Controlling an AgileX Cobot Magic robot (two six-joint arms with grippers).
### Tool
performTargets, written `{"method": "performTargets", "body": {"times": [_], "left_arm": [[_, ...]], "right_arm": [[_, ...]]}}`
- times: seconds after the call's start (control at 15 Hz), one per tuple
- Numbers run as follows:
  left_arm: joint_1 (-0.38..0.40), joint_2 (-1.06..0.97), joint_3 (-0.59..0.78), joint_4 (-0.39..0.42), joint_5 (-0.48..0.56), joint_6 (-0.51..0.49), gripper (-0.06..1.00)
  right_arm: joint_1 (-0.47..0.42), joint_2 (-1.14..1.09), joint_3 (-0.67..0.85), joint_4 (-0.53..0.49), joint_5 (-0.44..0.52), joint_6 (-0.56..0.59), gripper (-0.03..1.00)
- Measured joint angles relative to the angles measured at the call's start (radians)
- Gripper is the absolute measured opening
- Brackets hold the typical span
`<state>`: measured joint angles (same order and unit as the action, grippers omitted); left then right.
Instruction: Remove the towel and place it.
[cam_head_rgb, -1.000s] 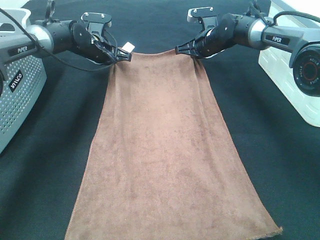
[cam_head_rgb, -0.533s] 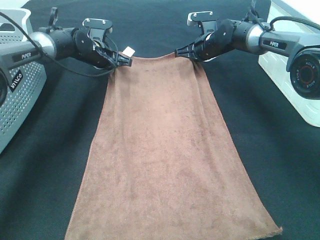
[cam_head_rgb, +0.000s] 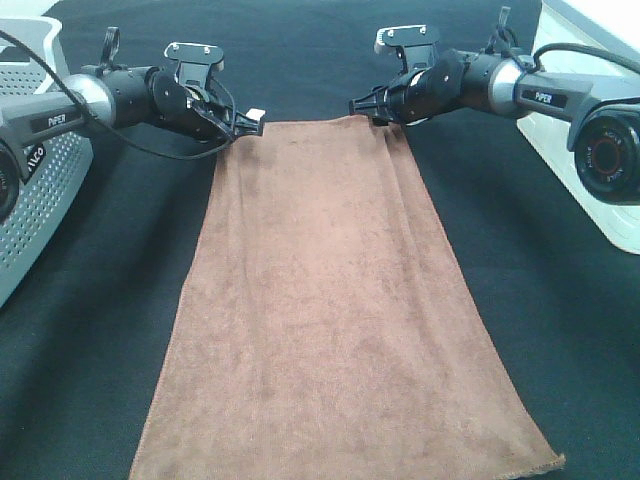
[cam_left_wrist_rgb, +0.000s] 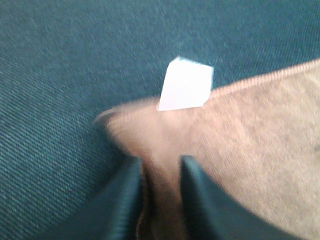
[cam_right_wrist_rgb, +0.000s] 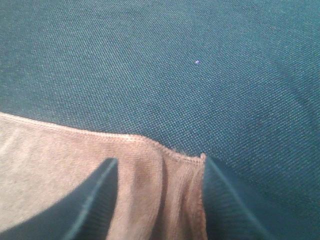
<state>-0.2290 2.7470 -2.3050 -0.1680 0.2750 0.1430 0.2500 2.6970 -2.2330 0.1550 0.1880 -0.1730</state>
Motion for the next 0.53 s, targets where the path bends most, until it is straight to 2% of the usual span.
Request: {"method": "performTargets", "body": {"times": [0.07, 0.53], "left_arm": [[0.0, 0.0, 0.0, -0.001, -0.015, 0.0, 0.42], [0.0, 0.0, 0.0, -0.024, -0.044, 0.0, 0.45]], "right_arm": [[-0.004, 0.004, 0.001, -0.008, -0.005, 0.0, 0.5], [-0.039, 0.039, 0.001, -0.008, -0.058, 0.0, 0.5]]}}
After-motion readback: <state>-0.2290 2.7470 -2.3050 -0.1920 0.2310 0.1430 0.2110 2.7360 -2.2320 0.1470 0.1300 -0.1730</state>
